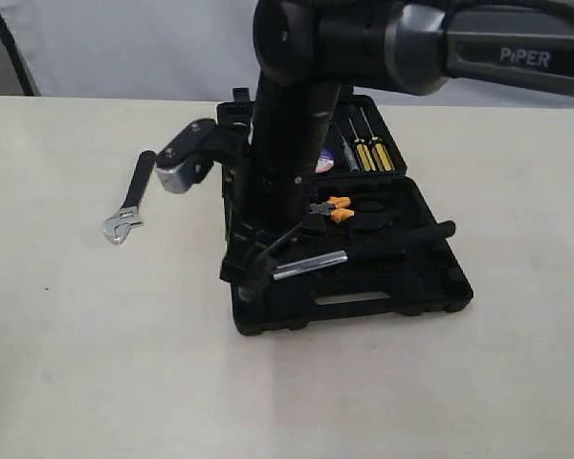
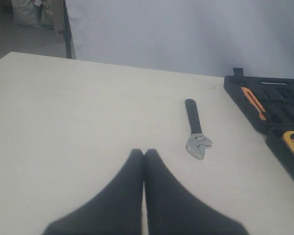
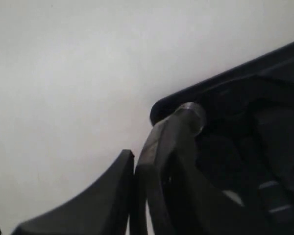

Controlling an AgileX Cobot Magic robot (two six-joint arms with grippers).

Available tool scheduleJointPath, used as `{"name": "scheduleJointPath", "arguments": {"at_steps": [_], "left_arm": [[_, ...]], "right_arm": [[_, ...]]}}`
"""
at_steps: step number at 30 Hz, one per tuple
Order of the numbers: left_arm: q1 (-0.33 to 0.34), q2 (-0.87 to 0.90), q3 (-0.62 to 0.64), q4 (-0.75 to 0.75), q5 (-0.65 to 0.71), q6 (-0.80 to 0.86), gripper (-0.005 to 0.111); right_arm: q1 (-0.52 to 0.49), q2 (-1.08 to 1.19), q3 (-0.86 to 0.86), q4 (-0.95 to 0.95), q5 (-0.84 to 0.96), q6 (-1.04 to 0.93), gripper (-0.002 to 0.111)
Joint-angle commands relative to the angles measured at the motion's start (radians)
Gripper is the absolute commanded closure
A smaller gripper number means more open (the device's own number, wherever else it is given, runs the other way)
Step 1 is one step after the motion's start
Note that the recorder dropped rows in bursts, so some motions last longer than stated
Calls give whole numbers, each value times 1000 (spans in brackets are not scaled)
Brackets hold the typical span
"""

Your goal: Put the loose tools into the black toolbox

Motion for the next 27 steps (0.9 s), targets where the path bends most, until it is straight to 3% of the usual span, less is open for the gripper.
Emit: {"name": "scheduleJointPath", "arguments": {"at_steps": [1,20,23,24,26,27], "left_arm": [[3,-8,9,-14,-17,-10,105],[3,-8,9,-14,-17,-10,105],[3,-8,9,-14,-17,-10,105],[3,-8,9,-14,-17,-10,105],[3,-8,9,-14,-17,-10,105],[3,-8,9,-14,-17,-10,105]], "right_arm": [[1,-42,118,-18,9,-122,109],[-6,38,74,2,9,-110,109],[-16,40,74,-28,-148,-33,108],[-16,40,74,-48,-190,2,107],[-16,41,74,-73,-246,29,92],[-16,45,74,-93,-246,29,78]]}}
